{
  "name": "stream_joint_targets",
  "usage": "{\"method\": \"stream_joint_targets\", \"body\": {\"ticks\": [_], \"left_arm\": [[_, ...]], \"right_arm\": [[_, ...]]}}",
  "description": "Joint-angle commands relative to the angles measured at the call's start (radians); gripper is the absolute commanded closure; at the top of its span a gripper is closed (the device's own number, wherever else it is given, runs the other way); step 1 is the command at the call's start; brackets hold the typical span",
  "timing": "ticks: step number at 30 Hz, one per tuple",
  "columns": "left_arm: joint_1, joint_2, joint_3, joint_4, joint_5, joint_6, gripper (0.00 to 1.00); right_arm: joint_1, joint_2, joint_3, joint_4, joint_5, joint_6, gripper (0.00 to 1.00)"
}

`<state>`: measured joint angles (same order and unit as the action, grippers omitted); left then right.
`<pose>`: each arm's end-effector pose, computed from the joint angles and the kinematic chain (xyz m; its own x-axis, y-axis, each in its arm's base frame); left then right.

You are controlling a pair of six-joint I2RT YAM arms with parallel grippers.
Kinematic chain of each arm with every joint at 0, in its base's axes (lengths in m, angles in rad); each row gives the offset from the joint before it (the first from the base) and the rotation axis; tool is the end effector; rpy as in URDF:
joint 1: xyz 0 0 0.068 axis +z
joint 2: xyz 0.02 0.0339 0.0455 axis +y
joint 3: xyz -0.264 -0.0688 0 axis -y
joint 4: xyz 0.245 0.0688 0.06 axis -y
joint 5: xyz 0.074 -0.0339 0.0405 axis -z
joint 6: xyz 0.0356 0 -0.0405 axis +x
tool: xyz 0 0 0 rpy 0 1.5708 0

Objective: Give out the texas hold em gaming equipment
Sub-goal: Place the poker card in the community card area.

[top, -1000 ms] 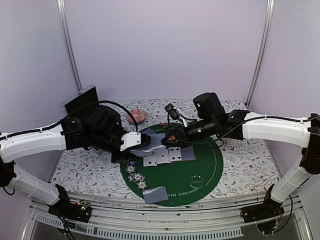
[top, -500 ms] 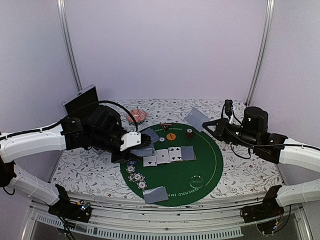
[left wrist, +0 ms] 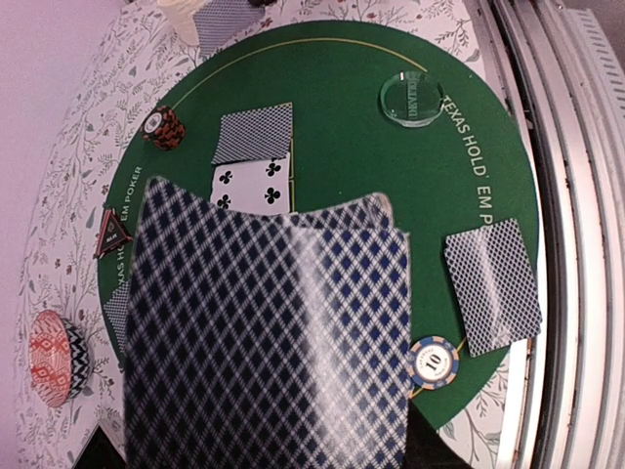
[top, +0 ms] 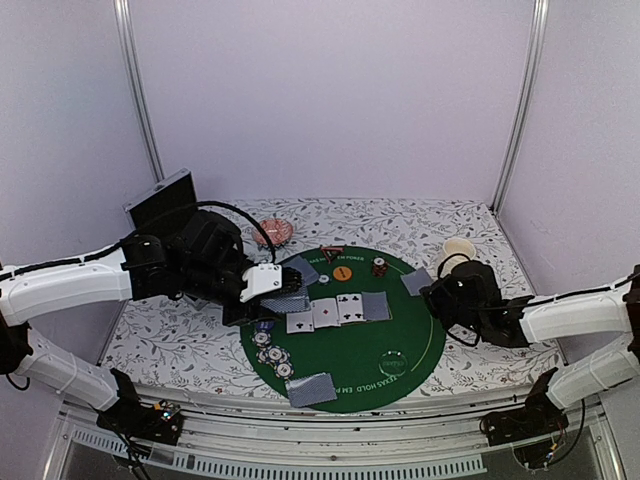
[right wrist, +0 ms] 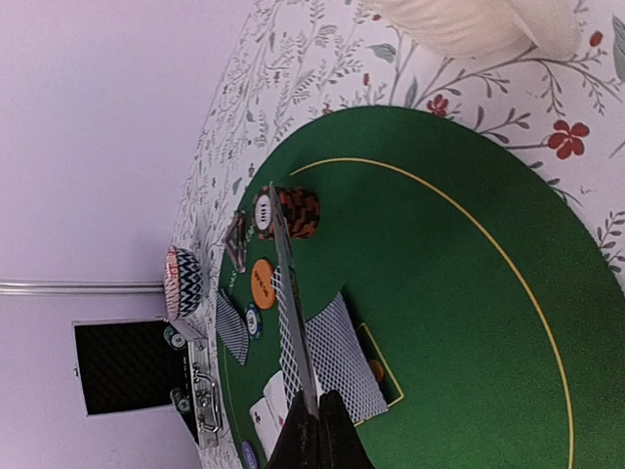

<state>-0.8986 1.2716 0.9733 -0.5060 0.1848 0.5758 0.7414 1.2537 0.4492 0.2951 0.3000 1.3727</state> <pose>0.1628 -0.2150 0.2726 0.0858 0.7518 -0.6538 0.9559 0.1229 0.2667 0.1879 0.1578 0.1768 -0.5168 0.7968 -0.3131 0.2631 0.4958 0.8276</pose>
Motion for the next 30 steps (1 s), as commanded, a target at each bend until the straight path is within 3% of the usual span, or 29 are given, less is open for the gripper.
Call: {"method": "stream_joint_targets", "body": {"ticks": [1, 11, 22, 30], "left_arm": [[-0.011, -0.018, 0.009, 0.027, -0.001, 0.002, 0.57], [-0.012, -0.027, 0.004, 0.029, -0.001, 0.006, 0.57], [-0.012, -0.032, -0.001, 0.029, -0.004, 0.009, 0.57], [-0.012, -0.036, -0.002, 0.029, -0.007, 0.010, 0.57]], "right_arm": [[0.002, 0.128, 0.009, 0.087, 0.028, 0.151, 0.98], [0.001, 0.368, 0.036, 0.237, -0.075, 0.230, 0.98], [0.020, 0.463, 0.026, 0.345, -0.092, 0.315, 0.98], [0.038, 0.419, -0.014, 0.371, -0.108, 0.361, 0.69]]}}
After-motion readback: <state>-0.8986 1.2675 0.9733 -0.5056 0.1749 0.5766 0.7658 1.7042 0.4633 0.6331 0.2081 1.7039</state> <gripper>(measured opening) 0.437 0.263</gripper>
